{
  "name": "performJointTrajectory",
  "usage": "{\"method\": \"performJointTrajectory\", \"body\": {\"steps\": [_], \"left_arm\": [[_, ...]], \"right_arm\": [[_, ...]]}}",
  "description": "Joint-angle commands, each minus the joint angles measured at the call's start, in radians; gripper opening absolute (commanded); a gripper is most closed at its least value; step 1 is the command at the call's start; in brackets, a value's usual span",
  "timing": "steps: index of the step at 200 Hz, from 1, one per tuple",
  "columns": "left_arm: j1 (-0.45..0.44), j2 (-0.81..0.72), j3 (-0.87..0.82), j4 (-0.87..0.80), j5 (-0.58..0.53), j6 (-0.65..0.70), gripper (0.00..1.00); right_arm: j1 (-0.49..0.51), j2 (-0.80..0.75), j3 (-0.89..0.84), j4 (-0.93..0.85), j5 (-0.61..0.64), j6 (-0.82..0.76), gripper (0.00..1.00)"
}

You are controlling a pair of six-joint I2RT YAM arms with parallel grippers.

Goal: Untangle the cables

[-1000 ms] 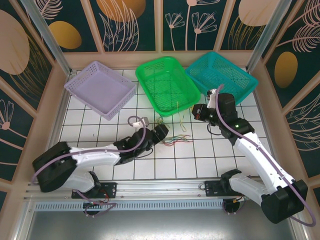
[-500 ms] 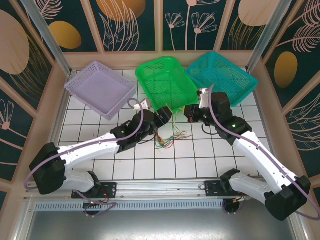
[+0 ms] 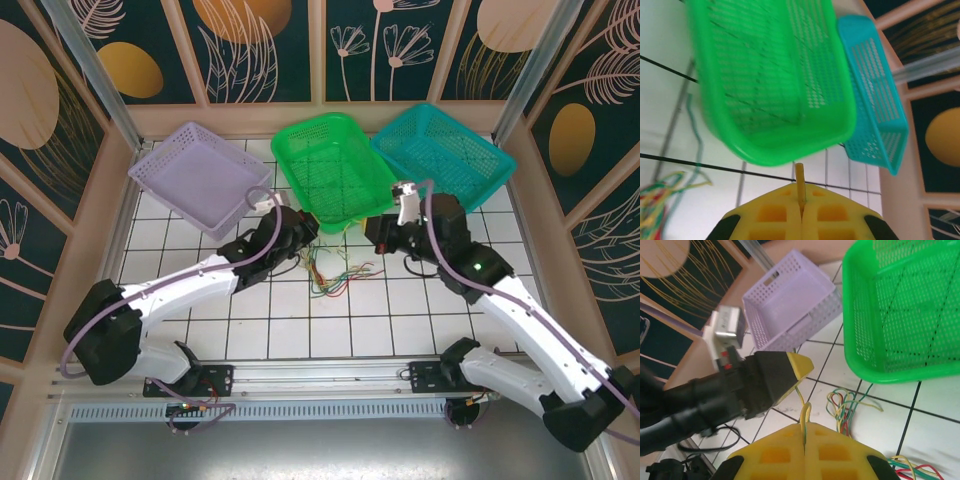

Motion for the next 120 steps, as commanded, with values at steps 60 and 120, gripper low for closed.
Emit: {"method": "performJointTrajectory", "body": {"steps": [60,120], "left_arm": [[0.227,-0.239,-0.208,-0.060,-0.016,-0.077,0.00],[0.383,-0.337,-0.221,-0.080,0.047,-0.089,0.00]], "right_arm": [[0.005,-0.212,0.046,0.091,-0.128,-0.102,0.00],[0.005,-0.246,-0.046,0.087,-0.240,-0.067,0.00]]}}
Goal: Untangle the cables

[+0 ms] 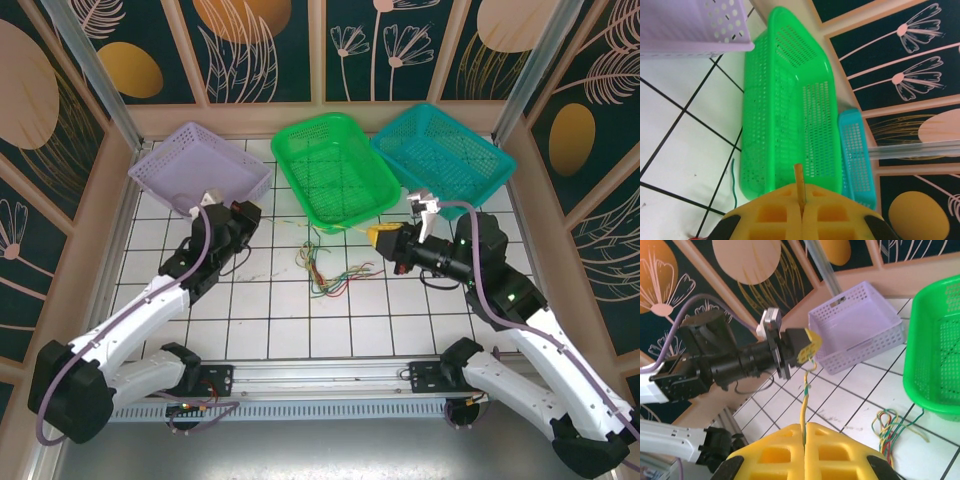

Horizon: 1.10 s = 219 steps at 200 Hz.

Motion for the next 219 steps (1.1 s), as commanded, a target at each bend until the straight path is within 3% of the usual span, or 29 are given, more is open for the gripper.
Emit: {"method": "performJointTrajectory", "body": {"steps": [1,67,135,161,174,200,219], "left_arm": [[0.076,-0.012,-0.038,-0.080,-0.050,-0.009,0.00],[0.190,-0.044,-0.013,-0.079,-0.011,-0.028,0.00],[0.193,-0.044,-0.054,-0.054,0.099,-0.050,0.00],[0.193,-0.078,-0.055,-0.076,0.132,-0.046,0.43],[0.193,-0.101,-0.054,-0.093,0.153,-0.051,0.56],[0.191,-0.199,-0.050,-0.163,0.144,-0.078,0.70],[0.186,-0.278,-0.043,-0.195,0.152,-0.126,0.71]], "right_arm": [[0.001,-0.057,-0.029,0.068,-0.048,0.006,0.00],[0.001,-0.122,-0.198,0.200,-0.013,0.213,0.00],[0.002,-0.113,-0.283,0.388,0.143,0.581,0.00],[0.004,-0.077,-0.261,0.399,0.190,0.699,0.00],[0.005,-0.063,-0.244,0.394,0.217,0.735,0.00],[0.006,-0.040,-0.221,0.395,0.253,0.778,0.00],[0.007,-0.028,-0.214,0.406,0.265,0.787,0.00]]}}
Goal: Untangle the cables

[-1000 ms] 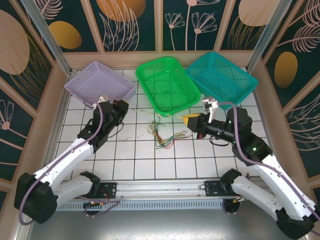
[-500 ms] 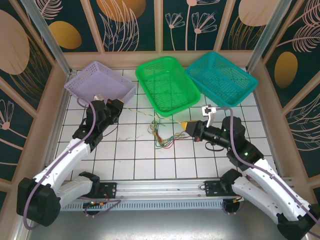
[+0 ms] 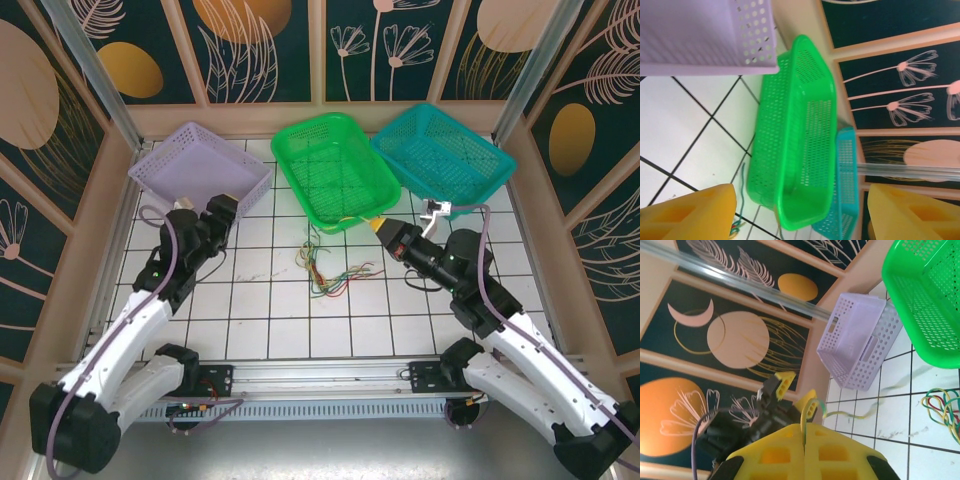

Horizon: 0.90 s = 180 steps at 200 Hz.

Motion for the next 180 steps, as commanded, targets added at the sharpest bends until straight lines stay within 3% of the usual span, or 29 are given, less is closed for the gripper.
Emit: {"method": "performJointTrajectory", "body": {"steps": [1,21,54,105,129,180], "left_arm": [[-0.005,-0.093,0.007,-0.062,-0.006,-0.055,0.71],[-0.057,-0.132,0.025,-0.064,0.015,-0.145,0.70],[-0.235,-0.156,0.026,0.007,-0.087,-0.327,0.71],[-0.398,-0.016,0.046,0.184,-0.169,-0.515,0.74],[-0.442,0.030,0.090,0.190,-0.245,-0.552,0.81],[-0.499,0.085,0.132,0.241,-0.316,-0.628,0.83]], "right_arm": [[0.004,0.009,0.042,0.063,0.051,0.062,0.00],[0.006,0.025,0.032,0.105,0.048,0.067,0.00],[0.010,0.043,-0.032,0.276,0.042,0.076,0.00],[0.017,0.114,-0.121,0.528,0.022,0.101,0.00],[0.021,0.150,-0.152,0.589,0.021,0.114,0.00],[0.023,0.169,-0.185,0.627,0.025,0.119,0.00]]}}
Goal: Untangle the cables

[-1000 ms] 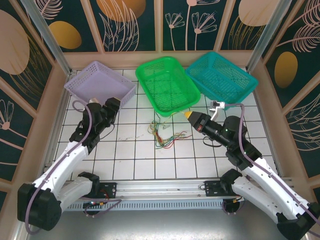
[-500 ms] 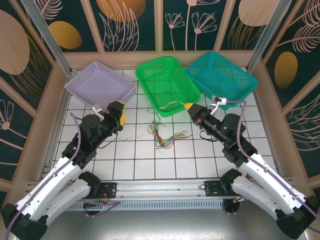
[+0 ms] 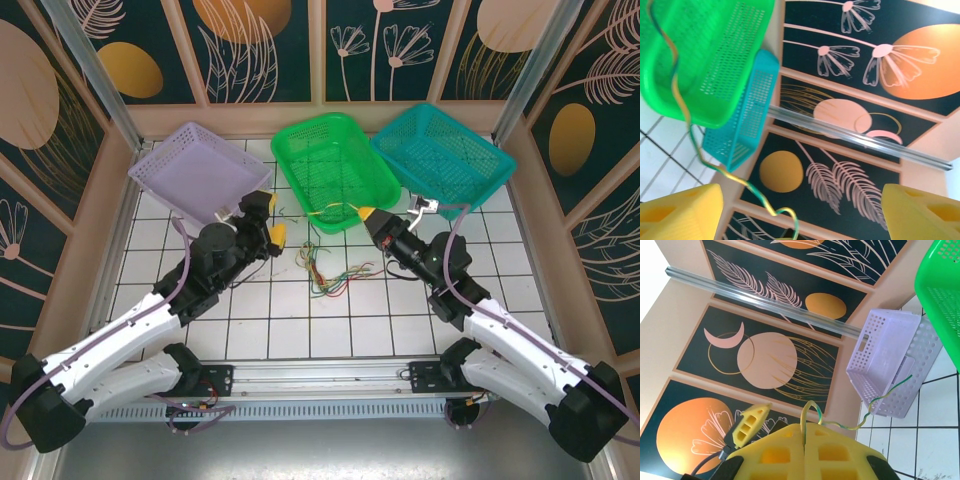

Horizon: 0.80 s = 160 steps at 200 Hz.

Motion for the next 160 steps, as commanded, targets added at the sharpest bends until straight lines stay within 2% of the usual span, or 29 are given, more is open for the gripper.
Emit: {"method": "performJointTrajectory", "body": {"steps": [1,47,99,144,160], "left_arm": [[-0.021,0.025,0.044,0.074,-0.056,-0.061,0.83],[-0.043,0.069,0.055,0.111,-0.081,-0.114,0.83],[-0.049,0.130,0.075,0.148,-0.059,-0.130,0.85],[-0.081,0.175,0.088,0.157,-0.054,-0.132,0.79],[-0.087,0.186,0.072,0.183,-0.055,-0.143,0.72]], "right_arm": [[0.009,0.001,-0.017,0.109,-0.005,0.014,0.00],[0.011,0.012,-0.042,0.146,-0.014,0.032,0.00],[0.009,0.009,-0.052,0.156,-0.021,0.041,0.00],[0.009,0.014,-0.044,0.159,-0.021,0.038,0.00],[0.009,0.020,-0.039,0.163,-0.030,0.042,0.00]]}}
